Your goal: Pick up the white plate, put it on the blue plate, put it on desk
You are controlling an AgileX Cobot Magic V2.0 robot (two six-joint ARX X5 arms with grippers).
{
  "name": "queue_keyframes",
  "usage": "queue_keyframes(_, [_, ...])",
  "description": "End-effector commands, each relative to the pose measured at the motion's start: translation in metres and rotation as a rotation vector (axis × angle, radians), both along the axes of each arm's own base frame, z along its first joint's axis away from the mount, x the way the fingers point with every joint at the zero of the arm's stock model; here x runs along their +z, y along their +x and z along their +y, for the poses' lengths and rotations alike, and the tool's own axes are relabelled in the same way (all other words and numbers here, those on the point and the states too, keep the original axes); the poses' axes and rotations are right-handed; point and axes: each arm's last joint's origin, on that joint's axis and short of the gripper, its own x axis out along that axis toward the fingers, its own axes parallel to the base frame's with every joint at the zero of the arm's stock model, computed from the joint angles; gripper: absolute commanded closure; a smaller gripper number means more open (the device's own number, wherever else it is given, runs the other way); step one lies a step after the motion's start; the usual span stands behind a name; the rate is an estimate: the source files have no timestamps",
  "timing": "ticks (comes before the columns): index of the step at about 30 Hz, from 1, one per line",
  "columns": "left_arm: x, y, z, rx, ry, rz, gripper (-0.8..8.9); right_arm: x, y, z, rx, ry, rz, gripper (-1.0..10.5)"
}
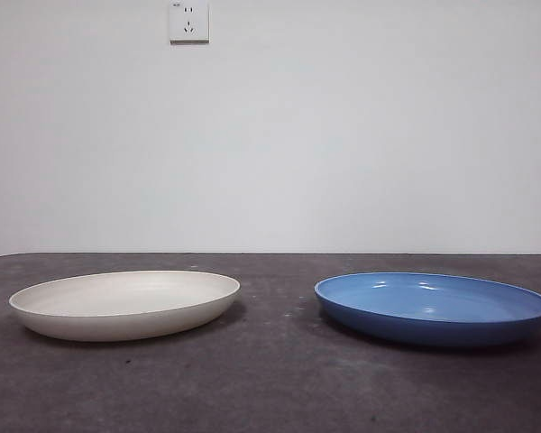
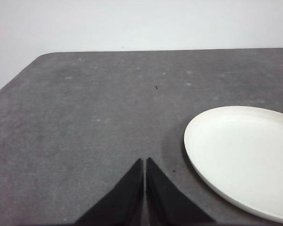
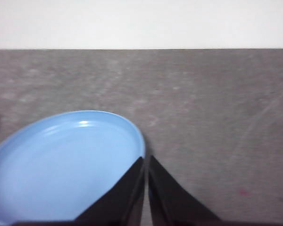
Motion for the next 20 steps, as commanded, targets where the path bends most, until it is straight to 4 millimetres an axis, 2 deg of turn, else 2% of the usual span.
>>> queue_keyframes(1, [-0.008,0.001,0.000,0.025,-0.124,0.035,8.04,0.000,0.000,0.001,0.019,0.112,0.022,9.4])
queue_keyframes(13, [-0.003,0.000,0.000,0.062,-0.467,0.062,8.04,0.004,0.000,0.000,-0.020,0.292,0.045,9.4])
queue_keyframes(16, [0.007,-0.003,-0.002,0.007,-0.482,0.058,8.04,0.013,-0.002,0.001,-0.017,0.309,0.021,9.4])
queue_keyframes(20, [0.027,-0.008,-0.002,-0.009,-0.482,0.040,8.04,0.036,-0.007,0.000,-0.012,0.309,-0.033,9.4])
